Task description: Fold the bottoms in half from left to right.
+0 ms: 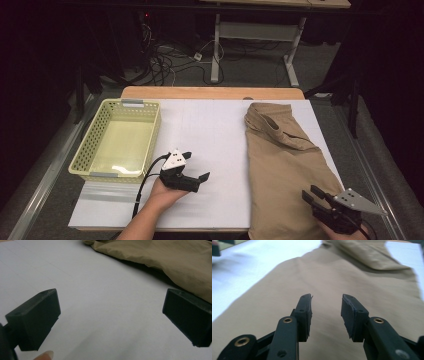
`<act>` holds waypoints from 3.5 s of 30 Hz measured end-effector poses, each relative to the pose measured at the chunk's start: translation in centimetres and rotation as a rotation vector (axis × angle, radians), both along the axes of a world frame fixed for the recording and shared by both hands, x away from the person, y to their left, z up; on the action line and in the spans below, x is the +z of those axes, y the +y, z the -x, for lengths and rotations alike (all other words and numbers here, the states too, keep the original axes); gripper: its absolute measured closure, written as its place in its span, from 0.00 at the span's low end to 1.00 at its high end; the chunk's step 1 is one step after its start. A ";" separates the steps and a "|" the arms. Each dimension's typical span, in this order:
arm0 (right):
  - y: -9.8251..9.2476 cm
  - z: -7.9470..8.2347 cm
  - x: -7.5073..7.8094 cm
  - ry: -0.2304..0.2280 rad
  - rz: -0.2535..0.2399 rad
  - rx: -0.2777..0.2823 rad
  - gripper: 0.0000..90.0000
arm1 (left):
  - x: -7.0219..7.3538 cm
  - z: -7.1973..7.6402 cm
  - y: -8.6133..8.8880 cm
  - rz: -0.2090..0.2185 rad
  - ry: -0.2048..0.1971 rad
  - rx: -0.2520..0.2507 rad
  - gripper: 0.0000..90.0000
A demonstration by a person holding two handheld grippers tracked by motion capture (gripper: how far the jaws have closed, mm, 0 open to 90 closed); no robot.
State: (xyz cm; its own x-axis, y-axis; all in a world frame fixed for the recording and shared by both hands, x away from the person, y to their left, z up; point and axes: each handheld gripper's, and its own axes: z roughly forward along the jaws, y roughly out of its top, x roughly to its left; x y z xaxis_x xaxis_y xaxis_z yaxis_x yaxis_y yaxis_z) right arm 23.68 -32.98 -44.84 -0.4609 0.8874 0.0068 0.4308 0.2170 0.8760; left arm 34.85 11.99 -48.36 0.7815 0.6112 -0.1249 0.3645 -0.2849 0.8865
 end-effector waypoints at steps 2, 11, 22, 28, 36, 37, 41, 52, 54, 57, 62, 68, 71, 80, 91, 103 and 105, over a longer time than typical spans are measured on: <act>1.0 -0.1 0.0 0.003 0.000 0.019 0.68 | 0.0 0.0 0.0 0.002 0.005 0.003 0.01; 6.7 -2.1 1.3 -0.008 0.053 0.134 0.67 | 0.4 0.2 0.3 0.018 0.026 0.039 0.00; 12.4 -2.6 0.5 -0.001 0.064 0.293 0.66 | 1.8 1.7 1.9 -0.048 0.060 0.093 0.00; 13.6 -2.2 -0.2 0.011 0.105 0.344 0.69 | 0.5 2.9 1.9 -0.017 0.063 0.072 0.00; 14.1 -3.3 -1.9 0.086 0.206 0.317 0.74 | 0.0 3.2 2.0 -0.002 0.066 0.027 0.00; 13.9 -3.3 -2.2 0.091 0.217 0.309 0.75 | -0.1 3.3 1.9 -0.013 0.061 0.020 0.00; 13.1 -3.3 -3.0 0.113 0.240 0.288 0.75 | -0.1 3.5 1.7 -0.034 0.044 0.003 0.00; 12.6 -3.1 -3.2 0.112 0.253 0.279 0.86 | -0.1 3.5 1.7 -0.030 0.042 0.002 0.00; 12.9 -3.0 -3.4 0.103 0.262 0.279 0.89 | -0.1 3.5 1.7 -0.025 0.049 0.004 0.00; 13.6 -2.9 -3.5 0.071 0.309 0.286 1.00 | -0.1 3.5 1.7 -0.026 0.044 0.010 0.00; 13.5 -2.7 -2.7 0.070 0.267 0.296 1.00 | -0.1 3.5 1.7 -0.025 0.046 0.016 0.00; 11.8 -1.3 1.1 -0.050 0.140 0.287 1.00 | -0.1 3.4 1.8 -0.024 0.053 0.011 0.00; 10.5 -0.9 2.1 -0.068 0.069 0.276 1.00 | -0.1 3.5 1.7 -0.025 0.048 0.012 0.00; 10.1 -1.3 0.6 0.004 0.084 0.298 0.97 | -0.1 3.4 1.7 -0.026 0.055 0.008 0.00; 15.8 -2.0 -3.3 0.132 0.258 0.360 0.65 | -0.1 3.4 1.7 -0.032 0.051 0.000 0.00; 14.9 -1.8 -3.4 0.140 0.244 0.336 0.90 | -0.1 3.4 1.6 -0.035 0.049 -0.006 0.00; 14.9 -1.7 -3.4 0.137 0.251 0.330 0.94 | -0.1 3.5 1.6 -0.037 0.048 -0.006 0.00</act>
